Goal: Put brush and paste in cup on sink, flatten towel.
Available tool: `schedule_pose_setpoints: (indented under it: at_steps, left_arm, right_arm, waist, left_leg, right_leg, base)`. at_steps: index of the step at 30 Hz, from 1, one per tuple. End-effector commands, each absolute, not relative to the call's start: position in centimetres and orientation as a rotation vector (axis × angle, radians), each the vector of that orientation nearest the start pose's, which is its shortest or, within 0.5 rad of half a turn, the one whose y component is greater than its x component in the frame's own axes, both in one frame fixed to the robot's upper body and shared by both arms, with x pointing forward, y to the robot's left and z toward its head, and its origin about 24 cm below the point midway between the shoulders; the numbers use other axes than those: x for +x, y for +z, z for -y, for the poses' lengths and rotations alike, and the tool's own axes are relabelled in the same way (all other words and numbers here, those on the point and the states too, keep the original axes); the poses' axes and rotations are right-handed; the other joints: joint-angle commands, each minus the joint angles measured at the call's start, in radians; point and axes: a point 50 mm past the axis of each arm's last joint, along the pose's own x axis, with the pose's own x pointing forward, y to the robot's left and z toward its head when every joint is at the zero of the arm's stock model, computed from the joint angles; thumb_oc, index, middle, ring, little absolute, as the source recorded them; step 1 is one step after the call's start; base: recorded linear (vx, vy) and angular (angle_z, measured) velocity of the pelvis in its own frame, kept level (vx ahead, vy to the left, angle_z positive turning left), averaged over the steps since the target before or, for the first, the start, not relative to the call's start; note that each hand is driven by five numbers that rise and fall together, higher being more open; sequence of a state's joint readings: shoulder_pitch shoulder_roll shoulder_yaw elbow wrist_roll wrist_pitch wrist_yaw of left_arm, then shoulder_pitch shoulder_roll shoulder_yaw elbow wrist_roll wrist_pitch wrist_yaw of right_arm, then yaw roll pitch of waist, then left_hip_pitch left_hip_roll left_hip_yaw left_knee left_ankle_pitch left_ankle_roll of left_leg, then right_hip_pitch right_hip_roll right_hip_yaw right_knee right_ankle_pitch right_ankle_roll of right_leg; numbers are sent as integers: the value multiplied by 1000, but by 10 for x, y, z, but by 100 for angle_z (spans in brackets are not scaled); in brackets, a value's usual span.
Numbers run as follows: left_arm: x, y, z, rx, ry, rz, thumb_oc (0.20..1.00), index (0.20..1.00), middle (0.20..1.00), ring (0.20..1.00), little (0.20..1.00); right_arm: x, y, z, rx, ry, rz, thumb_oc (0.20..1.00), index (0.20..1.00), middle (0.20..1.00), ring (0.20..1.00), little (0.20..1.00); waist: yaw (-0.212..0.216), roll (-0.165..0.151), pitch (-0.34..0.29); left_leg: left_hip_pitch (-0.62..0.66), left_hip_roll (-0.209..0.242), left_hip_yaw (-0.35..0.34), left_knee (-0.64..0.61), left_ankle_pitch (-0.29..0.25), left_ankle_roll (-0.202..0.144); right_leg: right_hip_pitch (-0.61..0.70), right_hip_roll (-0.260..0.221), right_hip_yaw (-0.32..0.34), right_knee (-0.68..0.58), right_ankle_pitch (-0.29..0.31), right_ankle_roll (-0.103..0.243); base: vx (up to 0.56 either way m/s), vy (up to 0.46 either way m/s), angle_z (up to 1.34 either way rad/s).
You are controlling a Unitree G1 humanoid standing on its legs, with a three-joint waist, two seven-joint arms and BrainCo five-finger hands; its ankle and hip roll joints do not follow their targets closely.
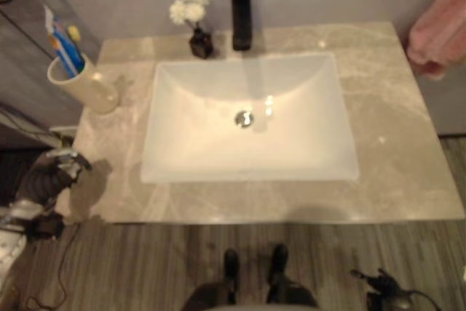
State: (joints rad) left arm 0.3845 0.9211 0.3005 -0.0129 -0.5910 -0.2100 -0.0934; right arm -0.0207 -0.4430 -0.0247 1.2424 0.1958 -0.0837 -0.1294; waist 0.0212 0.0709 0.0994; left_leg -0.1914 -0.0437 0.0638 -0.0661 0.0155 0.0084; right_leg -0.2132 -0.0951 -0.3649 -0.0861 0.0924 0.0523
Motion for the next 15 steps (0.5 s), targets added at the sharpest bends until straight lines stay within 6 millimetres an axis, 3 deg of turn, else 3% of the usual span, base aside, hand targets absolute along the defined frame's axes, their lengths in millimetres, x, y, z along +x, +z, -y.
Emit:
schedule_pose_setpoints:
  at_steps: [1, 10, 15]
  left_arm:
    - [182, 161, -380, 447, 291, 175, 200, 200, 200, 200, 200]
    - [196, 170, -386, 440, 370, 231, 200, 200, 200, 200, 200]
    - [211, 190, -387, 446, 409, 312, 200, 200, 200, 200, 200]
  right_arm:
    - [89, -117, 346, -341, -542, -1087, 1000, 1000, 1000, 1000, 1000]
    - [86, -117, 347, -346, -541, -1112, 1000, 1000, 1000, 1000, 1000]
    - [91, -116, 347, -365, -522, -1107, 1000, 1000, 1000, 1000, 1000]
  waist:
    - [-12, -36, -11]
    - [-26, -45, 4]
    - [-38, -53, 21]
  left_leg:
    - [-49, 61, -6, -21, 12, -50]
    - [-76, 57, -8, -21, 18, -47]
    - [-98, 61, -6, -21, 21, -48]
  right_leg:
    - [6, -59, 28, -1, -37, 99]
    - [-21, -60, 29, -1, -28, 104]
    - [-46, -55, 34, -1, -26, 107]
  base:
    - [0, 0, 0]
    - [9, 17, 4]
    - [49, 20, -3]
